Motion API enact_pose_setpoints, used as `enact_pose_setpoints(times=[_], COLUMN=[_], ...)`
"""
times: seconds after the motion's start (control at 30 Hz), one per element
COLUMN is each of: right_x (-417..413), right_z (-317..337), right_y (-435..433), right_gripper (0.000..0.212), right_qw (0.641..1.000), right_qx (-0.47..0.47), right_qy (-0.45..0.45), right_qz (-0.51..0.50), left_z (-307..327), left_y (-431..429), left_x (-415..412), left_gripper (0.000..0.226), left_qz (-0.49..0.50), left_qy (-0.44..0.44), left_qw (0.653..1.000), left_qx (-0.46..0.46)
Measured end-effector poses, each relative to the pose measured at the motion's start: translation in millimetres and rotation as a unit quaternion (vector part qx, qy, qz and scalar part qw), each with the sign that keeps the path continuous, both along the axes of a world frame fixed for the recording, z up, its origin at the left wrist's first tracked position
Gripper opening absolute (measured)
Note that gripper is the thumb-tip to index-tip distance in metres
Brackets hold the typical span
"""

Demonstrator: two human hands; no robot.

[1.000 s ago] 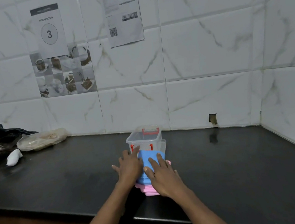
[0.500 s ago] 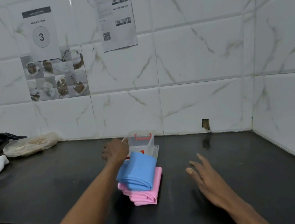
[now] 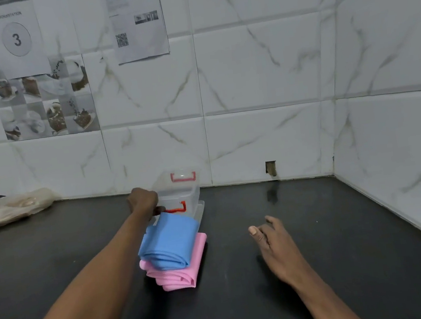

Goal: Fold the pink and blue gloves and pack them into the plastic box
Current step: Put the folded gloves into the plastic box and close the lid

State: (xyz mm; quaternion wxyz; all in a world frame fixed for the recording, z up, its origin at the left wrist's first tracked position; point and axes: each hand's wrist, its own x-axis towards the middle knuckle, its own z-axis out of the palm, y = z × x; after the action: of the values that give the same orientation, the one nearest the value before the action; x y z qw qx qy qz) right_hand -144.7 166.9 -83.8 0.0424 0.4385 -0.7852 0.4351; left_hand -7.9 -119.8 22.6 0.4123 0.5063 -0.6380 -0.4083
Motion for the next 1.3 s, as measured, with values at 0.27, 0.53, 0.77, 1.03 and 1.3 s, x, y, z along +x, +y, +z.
enact_pose_setpoints(times=[0.27, 0.53, 0.77, 1.03, 1.3], right_x=[8.6, 3.4, 1.1, 1.1, -0.1], right_z=[24.0, 29.6, 25.4, 18.2, 14.5], right_y=[20.6, 70.0, 75.8, 75.4, 70.9], right_gripper=[0.052, 0.051, 0.026, 0.019, 0.03], right_qw=[0.945, 0.974, 0.971, 0.972, 0.971], right_qx=[-0.261, -0.221, -0.221, -0.176, -0.139], right_qy=[-0.083, 0.011, 0.017, 0.051, 0.077], right_qz=[-0.178, -0.04, -0.093, -0.146, -0.18], left_z=[38.3, 15.9, -2.3, -11.9, -19.3], left_y=[43.0, 99.8, 124.8, 119.8, 120.2], left_x=[-22.6, -44.7, -66.1, -78.7, -84.9], left_gripper=[0.019, 0.021, 0.017, 0.019, 0.053], left_qz=[-0.214, -0.363, -0.352, -0.351, -0.34], left_qy=[-0.025, -0.184, -0.231, -0.22, -0.177], left_qw=[0.972, 0.908, 0.904, 0.909, 0.923], left_qx=[-0.099, -0.101, -0.076, -0.045, -0.045])
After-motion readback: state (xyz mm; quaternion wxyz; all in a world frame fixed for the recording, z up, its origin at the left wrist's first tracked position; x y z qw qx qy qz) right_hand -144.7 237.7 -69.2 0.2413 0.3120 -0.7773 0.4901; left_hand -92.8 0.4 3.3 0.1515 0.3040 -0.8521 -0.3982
